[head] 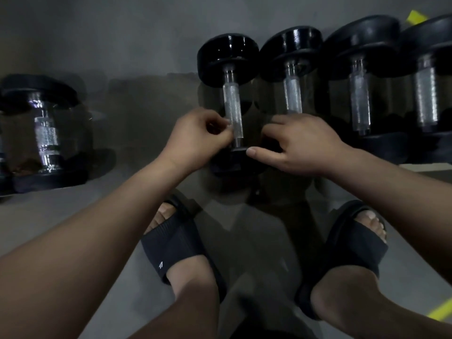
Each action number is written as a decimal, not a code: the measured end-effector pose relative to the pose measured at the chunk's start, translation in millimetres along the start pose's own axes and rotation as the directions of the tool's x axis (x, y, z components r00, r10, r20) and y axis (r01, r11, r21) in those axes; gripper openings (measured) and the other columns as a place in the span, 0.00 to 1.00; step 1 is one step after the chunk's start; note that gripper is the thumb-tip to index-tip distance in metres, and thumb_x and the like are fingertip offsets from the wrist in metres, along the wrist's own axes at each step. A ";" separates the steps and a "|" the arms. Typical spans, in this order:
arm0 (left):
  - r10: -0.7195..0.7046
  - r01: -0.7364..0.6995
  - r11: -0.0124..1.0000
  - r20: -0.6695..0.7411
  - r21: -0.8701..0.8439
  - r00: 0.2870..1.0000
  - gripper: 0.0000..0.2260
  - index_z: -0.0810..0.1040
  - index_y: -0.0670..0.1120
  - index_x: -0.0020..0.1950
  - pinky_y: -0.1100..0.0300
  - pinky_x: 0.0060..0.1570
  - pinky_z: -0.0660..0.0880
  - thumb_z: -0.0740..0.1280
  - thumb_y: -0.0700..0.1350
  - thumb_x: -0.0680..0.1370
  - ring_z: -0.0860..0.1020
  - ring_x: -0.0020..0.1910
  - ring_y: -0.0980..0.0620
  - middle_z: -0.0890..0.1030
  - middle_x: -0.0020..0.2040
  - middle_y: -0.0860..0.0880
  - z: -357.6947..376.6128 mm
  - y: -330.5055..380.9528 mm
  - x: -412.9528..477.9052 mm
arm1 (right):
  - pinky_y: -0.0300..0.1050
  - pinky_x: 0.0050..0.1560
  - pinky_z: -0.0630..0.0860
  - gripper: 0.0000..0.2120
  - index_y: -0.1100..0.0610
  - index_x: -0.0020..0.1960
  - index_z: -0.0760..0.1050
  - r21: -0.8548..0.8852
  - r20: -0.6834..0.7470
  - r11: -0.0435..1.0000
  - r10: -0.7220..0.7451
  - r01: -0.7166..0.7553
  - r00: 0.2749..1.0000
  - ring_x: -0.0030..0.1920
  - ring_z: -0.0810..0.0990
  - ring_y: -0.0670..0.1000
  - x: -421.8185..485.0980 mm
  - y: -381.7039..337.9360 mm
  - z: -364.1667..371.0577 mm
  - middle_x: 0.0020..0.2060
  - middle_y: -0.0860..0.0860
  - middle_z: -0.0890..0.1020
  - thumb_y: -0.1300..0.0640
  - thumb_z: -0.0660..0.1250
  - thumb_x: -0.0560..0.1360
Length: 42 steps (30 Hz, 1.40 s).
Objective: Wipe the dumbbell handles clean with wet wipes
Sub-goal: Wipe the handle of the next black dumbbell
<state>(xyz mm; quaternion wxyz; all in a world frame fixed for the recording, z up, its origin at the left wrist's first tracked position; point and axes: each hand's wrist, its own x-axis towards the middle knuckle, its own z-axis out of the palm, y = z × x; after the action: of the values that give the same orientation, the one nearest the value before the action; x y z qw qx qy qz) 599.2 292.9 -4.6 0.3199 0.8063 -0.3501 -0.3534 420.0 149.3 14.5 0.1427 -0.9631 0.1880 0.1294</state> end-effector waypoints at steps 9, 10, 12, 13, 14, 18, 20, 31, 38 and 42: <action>-0.308 0.265 0.820 -0.001 -0.507 0.952 0.12 0.80 0.42 0.49 0.58 0.46 0.82 0.80 0.39 0.70 0.83 0.43 0.52 0.84 0.44 0.46 12.9 0.9 6.3 | 0.47 0.41 0.72 0.36 0.48 0.49 0.76 0.035 -0.030 0.999 0.023 -0.022 0.999 0.48 0.78 0.54 0.8 0.0 2.7 0.43 0.45 0.76 0.21 0.45 0.71; -0.334 0.296 0.790 0.028 -0.536 0.942 0.13 0.81 0.40 0.50 0.57 0.47 0.82 0.80 0.39 0.70 0.84 0.44 0.49 0.85 0.46 0.43 12.9 0.2 6.0 | 0.47 0.41 0.71 0.36 0.48 0.49 0.76 0.036 -0.027 0.999 0.022 -0.021 0.999 0.48 0.78 0.54 0.9 -0.5 2.5 0.43 0.45 0.76 0.21 0.45 0.71; -0.348 0.348 0.794 0.097 -0.498 0.933 0.15 0.81 0.35 0.51 0.57 0.46 0.82 0.80 0.39 0.70 0.85 0.45 0.48 0.86 0.46 0.43 11.5 -1.0 3.1 | 0.47 0.40 0.70 0.35 0.47 0.49 0.76 0.035 -0.026 0.999 0.021 -0.020 0.999 0.47 0.78 0.54 0.7 -1.0 2.4 0.43 0.45 0.75 0.21 0.45 0.71; -0.337 0.356 0.822 0.125 -0.444 0.933 0.16 0.80 0.34 0.50 0.60 0.44 0.80 0.80 0.39 0.69 0.85 0.43 0.51 0.86 0.44 0.46 11.1 -1.6 1.1 | 0.47 0.40 0.70 0.35 0.47 0.49 0.76 0.035 -0.030 0.999 0.022 -0.021 0.999 0.47 0.78 0.54 0.5 -1.3 2.4 0.42 0.45 0.75 0.21 0.46 0.71; -0.322 0.354 0.850 0.147 -0.391 0.935 0.16 0.80 0.32 0.50 0.62 0.42 0.79 0.80 0.39 0.69 0.85 0.42 0.54 0.86 0.42 0.49 11.1 0.2 -1.4 | 0.47 0.40 0.69 0.34 0.47 0.48 0.76 0.034 -0.032 0.999 0.022 -0.021 0.999 0.47 0.78 0.54 0.0 -1.5 2.5 0.42 0.45 0.75 0.21 0.46 0.71; -0.316 0.314 0.900 0.044 -0.304 0.948 0.12 0.80 0.36 0.43 0.69 0.35 0.75 0.81 0.40 0.68 0.82 0.34 0.63 0.84 0.34 0.53 13.3 14.5 6.1 | 0.47 0.38 0.66 0.32 0.47 0.44 0.73 0.029 -0.038 0.999 0.017 -0.016 0.999 0.46 0.77 0.55 -1.3 -1.2 3.2 0.40 0.45 0.73 0.21 0.46 0.71; -0.323 0.278 0.902 -0.090 -0.331 0.942 0.12 0.81 0.41 0.40 0.63 0.36 0.78 0.82 0.43 0.67 0.81 0.33 0.60 0.83 0.35 0.52 13.1 20.0 21.6 | 0.47 0.38 0.67 0.32 0.47 0.43 0.72 0.029 -0.053 1.000 0.013 -0.011 0.999 0.47 0.78 0.56 -1.3 -1.6 3.3 0.40 0.46 0.73 0.21 0.46 0.71; -0.373 0.286 0.867 -0.151 -0.408 0.916 0.10 0.81 0.47 0.34 0.58 0.40 0.80 0.81 0.43 0.67 0.82 0.33 0.55 0.84 0.33 0.50 22.8 24.1 29.5 | 0.46 0.39 0.66 0.34 0.48 0.45 0.74 0.012 -0.058 0.999 0.033 -0.033 0.998 0.50 0.79 0.56 -2.0 -3.1 2.3 0.40 0.45 0.69 0.21 0.45 0.70; -0.465 0.285 0.807 -0.258 -0.518 0.847 0.09 0.82 0.47 0.37 0.57 0.41 0.80 0.81 0.47 0.69 0.81 0.33 0.57 0.85 0.35 0.50 26.5 31.5 45.7 | 0.46 0.39 0.65 0.35 0.48 0.47 0.76 0.011 -0.050 0.999 0.045 -0.045 0.998 0.50 0.79 0.56 -2.1 -4.4 1.4 0.40 0.45 0.71 0.21 0.46 0.70; -0.463 0.323 0.811 -0.198 -0.488 0.864 0.09 0.84 0.44 0.41 0.63 0.40 0.80 0.80 0.47 0.69 0.83 0.35 0.59 0.86 0.37 0.51 31.8 24.8 25.9 | 0.46 0.38 0.66 0.34 0.48 0.46 0.76 0.012 -0.072 0.999 0.041 -0.040 0.997 0.48 0.79 0.56 -2.3 -3.3 1.5 0.40 0.46 0.73 0.22 0.47 0.71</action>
<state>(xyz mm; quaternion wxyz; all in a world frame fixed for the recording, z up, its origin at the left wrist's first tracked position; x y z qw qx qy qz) 578.6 250.2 -11.9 0.4624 0.8131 -0.0305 -0.3523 418.9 153.5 14.5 0.1383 -0.9624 0.2131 0.0965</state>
